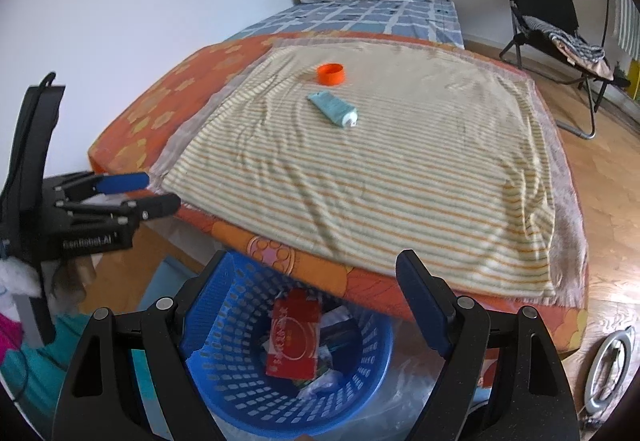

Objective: Collect trash
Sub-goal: 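Move both open tools back over the bed toward the orange cap and blue tube, then close the left tool on the orange cap while the right tool grasps the light-blue tube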

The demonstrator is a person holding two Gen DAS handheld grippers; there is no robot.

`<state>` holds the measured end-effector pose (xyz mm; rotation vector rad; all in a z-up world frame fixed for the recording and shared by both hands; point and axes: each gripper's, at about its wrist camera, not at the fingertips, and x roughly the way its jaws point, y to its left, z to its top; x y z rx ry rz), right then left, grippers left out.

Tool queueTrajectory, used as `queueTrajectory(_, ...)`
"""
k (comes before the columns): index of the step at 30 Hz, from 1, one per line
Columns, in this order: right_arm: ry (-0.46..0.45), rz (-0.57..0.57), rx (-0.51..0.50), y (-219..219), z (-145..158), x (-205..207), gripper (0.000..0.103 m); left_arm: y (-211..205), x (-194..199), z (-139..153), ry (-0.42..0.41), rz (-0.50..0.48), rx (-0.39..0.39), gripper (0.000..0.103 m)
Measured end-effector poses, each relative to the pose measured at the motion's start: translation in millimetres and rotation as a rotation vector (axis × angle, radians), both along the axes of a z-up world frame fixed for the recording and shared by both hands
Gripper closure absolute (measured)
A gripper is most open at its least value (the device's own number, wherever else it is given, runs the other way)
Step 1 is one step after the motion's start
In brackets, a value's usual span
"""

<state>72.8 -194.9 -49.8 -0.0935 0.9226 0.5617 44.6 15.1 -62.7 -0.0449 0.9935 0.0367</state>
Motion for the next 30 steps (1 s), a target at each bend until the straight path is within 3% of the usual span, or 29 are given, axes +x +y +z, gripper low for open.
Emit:
queueTrajectory(13,-0.055,-0.003,-0.044,13,17,16,0.020,15,38,17,-0.043,0.024,-0.015,0.035)
queueTrajectory(22,-0.079,0.015,-0.061,15,9,38,0.020,20,80,23,-0.068,0.006,-0.001,0.035)
queueTrajectory(30,-0.025,0.022,-0.023,19,-7,77,0.020,30,135,13,-0.071,0.016,-0.081,0.035)
